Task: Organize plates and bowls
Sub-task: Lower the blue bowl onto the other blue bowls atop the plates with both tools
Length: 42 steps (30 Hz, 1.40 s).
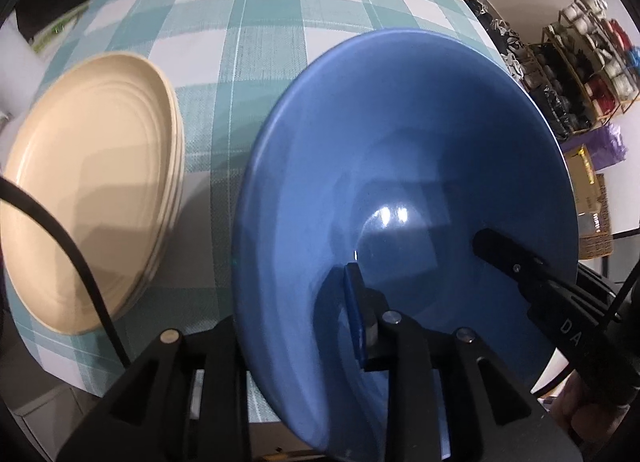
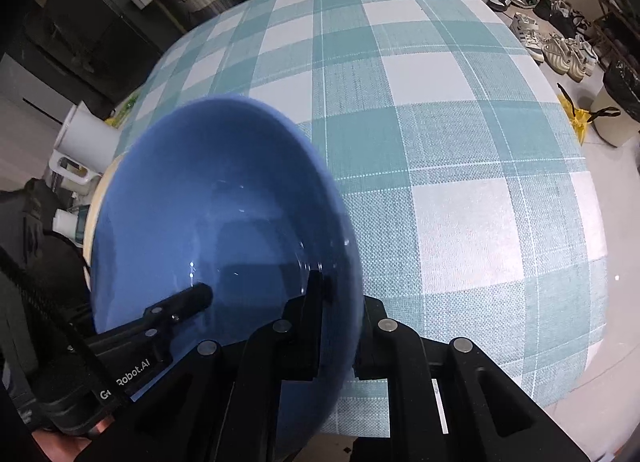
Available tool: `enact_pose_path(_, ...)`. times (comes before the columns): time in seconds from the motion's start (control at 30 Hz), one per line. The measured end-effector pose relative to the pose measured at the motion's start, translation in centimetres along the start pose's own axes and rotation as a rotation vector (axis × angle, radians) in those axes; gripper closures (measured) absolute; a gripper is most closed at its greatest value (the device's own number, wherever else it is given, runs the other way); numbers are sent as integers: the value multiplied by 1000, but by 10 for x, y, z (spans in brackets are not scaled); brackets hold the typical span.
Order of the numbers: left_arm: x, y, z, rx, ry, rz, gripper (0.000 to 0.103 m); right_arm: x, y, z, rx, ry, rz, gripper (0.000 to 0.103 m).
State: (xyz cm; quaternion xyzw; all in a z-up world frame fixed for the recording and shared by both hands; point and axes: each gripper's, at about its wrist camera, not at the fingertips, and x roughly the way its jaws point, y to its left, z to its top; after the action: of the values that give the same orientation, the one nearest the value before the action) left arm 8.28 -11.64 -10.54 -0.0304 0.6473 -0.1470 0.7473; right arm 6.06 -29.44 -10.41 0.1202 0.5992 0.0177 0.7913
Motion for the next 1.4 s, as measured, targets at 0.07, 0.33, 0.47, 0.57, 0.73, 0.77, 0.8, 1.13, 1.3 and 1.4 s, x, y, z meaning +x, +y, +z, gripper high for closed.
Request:
enact_pose_path(0.07, -1, 4, 2, -23, 27, -18, 80, -3, 3, 2, -8, 3, 0, 92)
enact_pose_path(0.33, -28, 5, 10, -24, -4, 17, 80, -22, 25, 15, -26, -19, 5, 93)
enact_pose_path(0.47, -43, 16, 17, -46, -20, 10, 80, -32, 46, 22, -56, -29, 2, 93)
enact_pose_path(0.57, -54, 30, 19, -62, -31, 12, 80, -35, 67, 28, -76, -31, 17, 93)
enact_pose_path(0.73, -81, 67, 18, -100, -62, 35, 80, -34, 115, 38, -122, -29, 52, 93)
enact_pose_path(0.77, -86, 76, 18, -112, -66, 43, 80, -33, 125, 40, -133, -30, 56, 93)
enact_pose_path(0.8, -91, 87, 19, -125, -71, 49, 80, -31, 136, 41, -142, -29, 65, 93)
enact_pose_path(1.13, -93, 172, 17, -227, -64, 96, 80, 20, 215, 51, -197, 43, 106, 93)
enact_pose_path(1.3, -76, 194, 18, -254, -45, 76, 80, 40, 227, 54, -212, 66, 87, 93)
enact_pose_path(1.4, -71, 198, 20, -251, -48, 79, 80, 46, 225, 55, -216, 73, 77, 93)
